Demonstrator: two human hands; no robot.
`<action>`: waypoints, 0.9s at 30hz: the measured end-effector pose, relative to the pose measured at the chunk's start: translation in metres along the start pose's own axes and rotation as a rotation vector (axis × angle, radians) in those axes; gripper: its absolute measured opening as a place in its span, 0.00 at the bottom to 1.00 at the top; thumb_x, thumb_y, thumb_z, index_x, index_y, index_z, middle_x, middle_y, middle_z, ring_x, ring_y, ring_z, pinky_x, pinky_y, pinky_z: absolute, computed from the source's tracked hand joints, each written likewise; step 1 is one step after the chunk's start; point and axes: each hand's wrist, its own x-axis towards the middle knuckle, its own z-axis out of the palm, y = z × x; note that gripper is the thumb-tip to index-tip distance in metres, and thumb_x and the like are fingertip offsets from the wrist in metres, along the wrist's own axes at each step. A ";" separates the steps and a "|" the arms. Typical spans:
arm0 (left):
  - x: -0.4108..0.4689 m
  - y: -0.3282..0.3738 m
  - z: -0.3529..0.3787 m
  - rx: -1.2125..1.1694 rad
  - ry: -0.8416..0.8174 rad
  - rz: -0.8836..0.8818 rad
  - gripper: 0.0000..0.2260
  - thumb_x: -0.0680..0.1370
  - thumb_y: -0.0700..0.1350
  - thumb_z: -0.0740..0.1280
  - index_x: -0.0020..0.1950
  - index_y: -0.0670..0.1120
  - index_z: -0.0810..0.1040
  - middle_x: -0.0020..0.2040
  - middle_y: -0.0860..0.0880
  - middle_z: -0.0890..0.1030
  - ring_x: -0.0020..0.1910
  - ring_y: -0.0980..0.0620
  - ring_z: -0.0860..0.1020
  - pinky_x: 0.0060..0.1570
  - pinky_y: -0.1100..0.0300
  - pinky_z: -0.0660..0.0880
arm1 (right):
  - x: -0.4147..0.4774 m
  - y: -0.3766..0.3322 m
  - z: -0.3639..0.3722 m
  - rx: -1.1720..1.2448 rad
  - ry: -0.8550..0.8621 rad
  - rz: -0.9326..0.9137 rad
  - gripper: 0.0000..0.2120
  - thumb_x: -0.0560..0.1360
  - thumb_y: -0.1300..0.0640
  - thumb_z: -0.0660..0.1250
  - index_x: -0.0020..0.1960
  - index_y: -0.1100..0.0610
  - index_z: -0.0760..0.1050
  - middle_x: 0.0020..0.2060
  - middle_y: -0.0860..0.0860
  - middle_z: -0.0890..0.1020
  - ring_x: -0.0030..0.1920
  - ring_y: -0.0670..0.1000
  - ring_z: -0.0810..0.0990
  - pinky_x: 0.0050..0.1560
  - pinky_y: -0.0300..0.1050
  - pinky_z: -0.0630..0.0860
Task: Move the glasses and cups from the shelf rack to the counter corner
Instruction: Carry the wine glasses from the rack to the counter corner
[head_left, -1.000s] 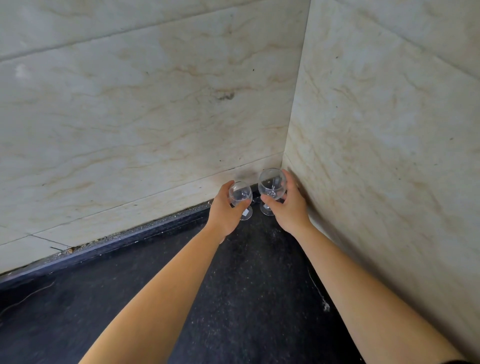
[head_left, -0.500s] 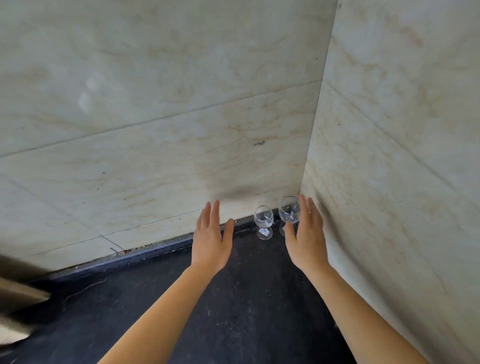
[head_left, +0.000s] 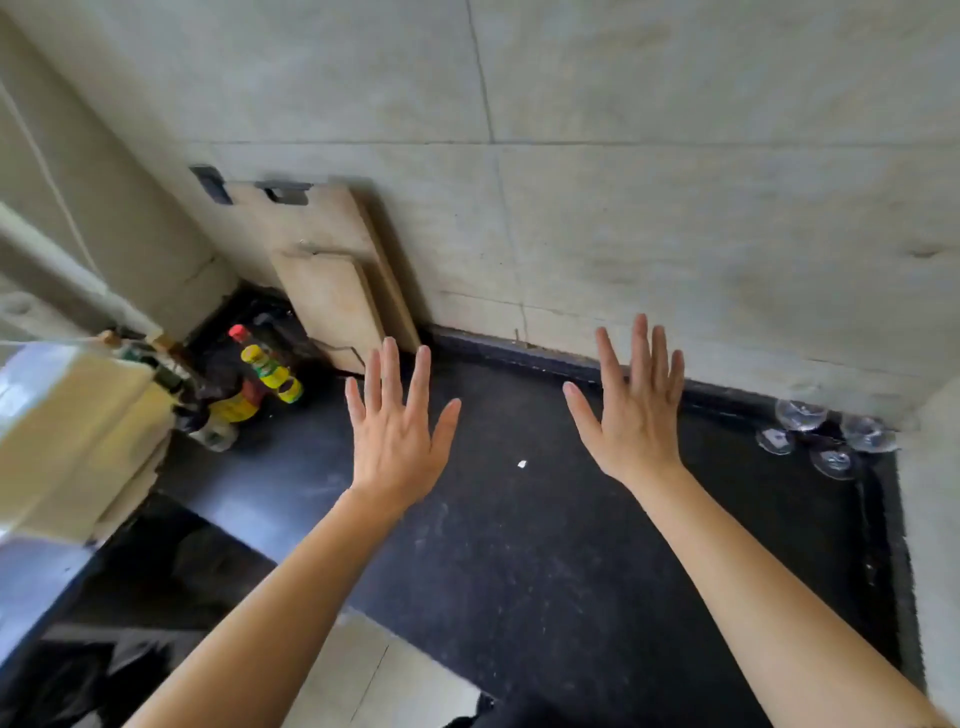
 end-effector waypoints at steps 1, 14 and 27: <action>-0.013 -0.019 -0.009 0.007 0.008 -0.071 0.32 0.81 0.61 0.53 0.80 0.45 0.59 0.80 0.36 0.56 0.79 0.35 0.54 0.73 0.32 0.55 | 0.003 -0.025 0.009 0.030 -0.024 -0.062 0.35 0.82 0.35 0.52 0.83 0.52 0.52 0.82 0.63 0.46 0.81 0.66 0.46 0.78 0.68 0.44; -0.194 -0.289 -0.125 0.084 0.285 -0.576 0.32 0.81 0.62 0.52 0.82 0.48 0.53 0.82 0.39 0.50 0.80 0.39 0.48 0.76 0.36 0.48 | -0.040 -0.361 0.055 0.231 -0.047 -0.617 0.37 0.80 0.36 0.56 0.82 0.53 0.54 0.81 0.63 0.50 0.81 0.66 0.49 0.78 0.66 0.47; -0.530 -0.604 -0.265 0.297 0.439 -1.047 0.35 0.81 0.65 0.49 0.82 0.51 0.44 0.82 0.42 0.39 0.80 0.42 0.39 0.75 0.34 0.42 | -0.261 -0.833 0.136 0.507 -0.142 -1.179 0.44 0.77 0.35 0.61 0.83 0.57 0.49 0.82 0.63 0.48 0.81 0.64 0.47 0.78 0.66 0.46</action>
